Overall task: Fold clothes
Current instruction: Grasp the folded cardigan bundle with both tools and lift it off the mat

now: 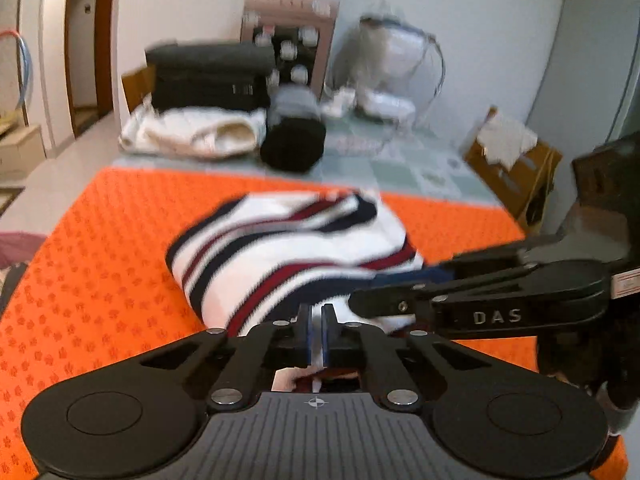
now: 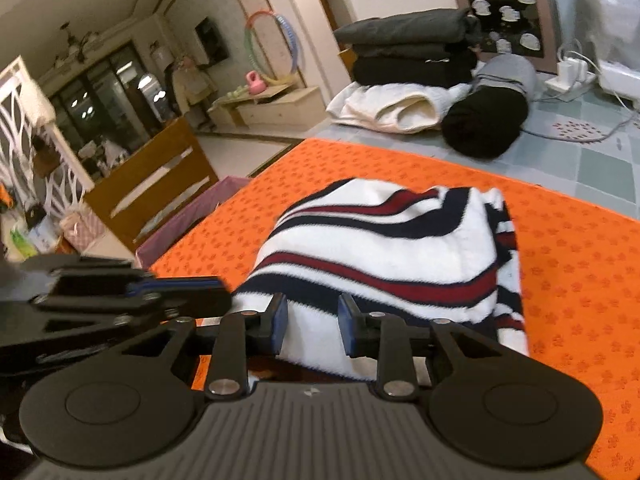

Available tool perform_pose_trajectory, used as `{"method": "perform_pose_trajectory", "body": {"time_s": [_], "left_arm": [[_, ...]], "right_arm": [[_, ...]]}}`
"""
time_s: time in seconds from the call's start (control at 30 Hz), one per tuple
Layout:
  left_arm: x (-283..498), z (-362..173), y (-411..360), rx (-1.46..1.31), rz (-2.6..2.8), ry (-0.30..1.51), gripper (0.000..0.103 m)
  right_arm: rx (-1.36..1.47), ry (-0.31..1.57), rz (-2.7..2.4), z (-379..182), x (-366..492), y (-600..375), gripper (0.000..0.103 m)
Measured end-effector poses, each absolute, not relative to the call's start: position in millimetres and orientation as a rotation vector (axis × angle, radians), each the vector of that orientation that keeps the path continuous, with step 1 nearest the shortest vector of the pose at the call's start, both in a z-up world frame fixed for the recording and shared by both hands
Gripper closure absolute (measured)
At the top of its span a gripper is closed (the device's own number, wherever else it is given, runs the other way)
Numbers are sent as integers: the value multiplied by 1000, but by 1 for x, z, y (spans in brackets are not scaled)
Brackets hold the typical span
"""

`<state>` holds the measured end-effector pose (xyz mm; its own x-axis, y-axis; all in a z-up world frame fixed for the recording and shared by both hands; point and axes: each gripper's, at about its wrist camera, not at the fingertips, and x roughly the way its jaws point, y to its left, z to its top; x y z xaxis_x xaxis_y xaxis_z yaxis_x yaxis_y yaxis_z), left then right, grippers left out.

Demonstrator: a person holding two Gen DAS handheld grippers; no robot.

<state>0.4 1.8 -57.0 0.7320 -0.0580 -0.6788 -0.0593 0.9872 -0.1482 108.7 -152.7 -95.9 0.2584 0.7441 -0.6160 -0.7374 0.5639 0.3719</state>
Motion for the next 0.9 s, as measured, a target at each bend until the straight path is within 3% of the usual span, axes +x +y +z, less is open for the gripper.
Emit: {"method": "perform_pose_trajectory", "body": {"time_s": [0.4,0.43,0.5,0.53,0.57,0.63,0.9], "left_arm": [[-2,-80,-3,-138,0,795,97],[-4,-76,-1,-157,-2,779,94],[-7,-67,4,-199,-5,741,78],[-6,-65,7,-206,13,733,57],[-4,-63,10,-212,32,724,43],[0,-60,15,-224,70,707,41],[41,-77,35,-335,123,796,34]], "right_arm": [[-19,908,984,-126,103,-160,70],[2,902,984,-122,104,-163,69],[51,884,971,-114,107,-173,65],[79,872,961,-109,109,-179,59],[107,861,950,-105,111,-186,56],[160,847,916,-99,116,-200,45],[196,895,803,-112,142,-237,26]]}}
